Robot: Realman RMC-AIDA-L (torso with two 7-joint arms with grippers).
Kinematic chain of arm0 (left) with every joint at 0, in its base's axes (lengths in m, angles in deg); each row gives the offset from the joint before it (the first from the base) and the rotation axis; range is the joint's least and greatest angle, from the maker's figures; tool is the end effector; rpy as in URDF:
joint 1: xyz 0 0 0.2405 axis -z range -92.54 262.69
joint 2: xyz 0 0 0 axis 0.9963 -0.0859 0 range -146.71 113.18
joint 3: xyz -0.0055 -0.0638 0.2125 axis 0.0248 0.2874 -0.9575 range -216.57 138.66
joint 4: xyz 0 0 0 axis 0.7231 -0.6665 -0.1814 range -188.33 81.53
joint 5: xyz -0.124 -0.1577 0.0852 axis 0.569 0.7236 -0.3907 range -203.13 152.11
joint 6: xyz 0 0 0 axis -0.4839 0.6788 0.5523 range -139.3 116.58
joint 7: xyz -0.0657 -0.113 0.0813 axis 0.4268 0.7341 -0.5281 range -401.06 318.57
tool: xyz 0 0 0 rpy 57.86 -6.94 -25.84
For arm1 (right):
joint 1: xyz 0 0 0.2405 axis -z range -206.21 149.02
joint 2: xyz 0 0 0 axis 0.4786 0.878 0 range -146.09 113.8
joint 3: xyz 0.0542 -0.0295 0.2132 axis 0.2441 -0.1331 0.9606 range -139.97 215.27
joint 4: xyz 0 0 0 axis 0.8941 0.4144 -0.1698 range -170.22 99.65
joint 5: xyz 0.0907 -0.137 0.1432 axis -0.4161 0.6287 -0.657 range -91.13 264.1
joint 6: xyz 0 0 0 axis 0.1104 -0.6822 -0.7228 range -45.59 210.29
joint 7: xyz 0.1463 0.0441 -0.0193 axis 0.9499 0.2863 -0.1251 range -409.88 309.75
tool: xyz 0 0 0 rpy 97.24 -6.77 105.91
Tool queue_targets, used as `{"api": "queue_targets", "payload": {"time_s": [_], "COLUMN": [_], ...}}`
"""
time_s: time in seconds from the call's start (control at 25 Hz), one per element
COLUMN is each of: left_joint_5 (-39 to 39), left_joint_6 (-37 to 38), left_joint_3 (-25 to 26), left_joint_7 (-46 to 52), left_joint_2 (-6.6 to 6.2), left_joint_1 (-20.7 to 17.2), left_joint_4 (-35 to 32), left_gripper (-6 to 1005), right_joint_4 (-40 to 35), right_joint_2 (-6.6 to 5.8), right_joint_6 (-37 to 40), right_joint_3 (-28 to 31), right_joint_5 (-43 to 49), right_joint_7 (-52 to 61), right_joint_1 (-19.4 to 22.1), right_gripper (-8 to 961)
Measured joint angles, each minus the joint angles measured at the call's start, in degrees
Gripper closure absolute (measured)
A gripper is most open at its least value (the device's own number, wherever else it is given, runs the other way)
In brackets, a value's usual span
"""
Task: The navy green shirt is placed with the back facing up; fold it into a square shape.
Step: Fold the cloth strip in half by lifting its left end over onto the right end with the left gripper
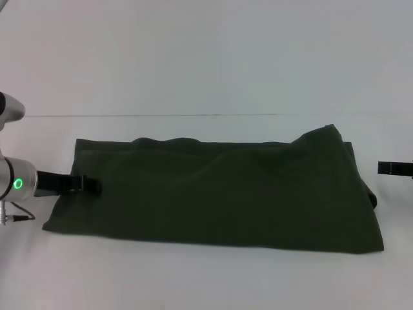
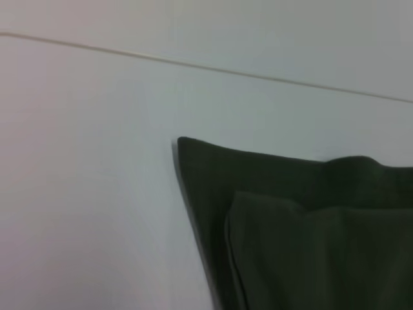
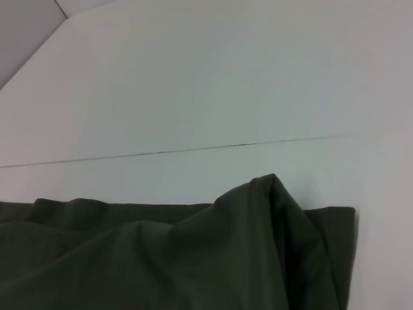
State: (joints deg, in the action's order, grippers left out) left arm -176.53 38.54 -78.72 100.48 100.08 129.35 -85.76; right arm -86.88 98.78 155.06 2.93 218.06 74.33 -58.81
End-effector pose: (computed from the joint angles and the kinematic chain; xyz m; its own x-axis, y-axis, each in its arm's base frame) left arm -0.2893 0.4172 0.0186 0.3383 0.8364 0.4313 0.8757 -0.1120 -0.4697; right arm 0.2958 0.3732 0.0978 0.4359 -0.7243 -0.5341 -0.8956 -0.2910 -0.3364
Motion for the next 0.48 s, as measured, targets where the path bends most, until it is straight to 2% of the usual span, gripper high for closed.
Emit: {"api": "queue_targets", "payload": {"time_s": [0.16,0.4,0.48], "left_joint_5": [0.01,0.05,0.04], "left_joint_6": [0.08,0.88,1.25], "left_joint_3": [-0.03,-0.73,-0.75], "left_joint_7": [-0.04,-0.70,-0.71], "left_joint_2": [0.00,0.44,0.70], "left_joint_1": [0.04,0.36,0.65], "left_joint_4": [-0.61,-1.92,-2.15], "left_gripper": [353,597,714], "right_joint_4": [0.00,0.00,0.01], "right_joint_2": [-0.02,-0.05,-0.05], "right_joint_6": [-0.07,-0.01,-0.01], "right_joint_3": [0.00,0.37,0.48], "right_joint_5": [0.00,0.00,0.00], "right_joint_7": [0.00,0.18,0.18], "right_joint_1": [0.00,0.14,0.19], "right_gripper": [441,451,454]}}
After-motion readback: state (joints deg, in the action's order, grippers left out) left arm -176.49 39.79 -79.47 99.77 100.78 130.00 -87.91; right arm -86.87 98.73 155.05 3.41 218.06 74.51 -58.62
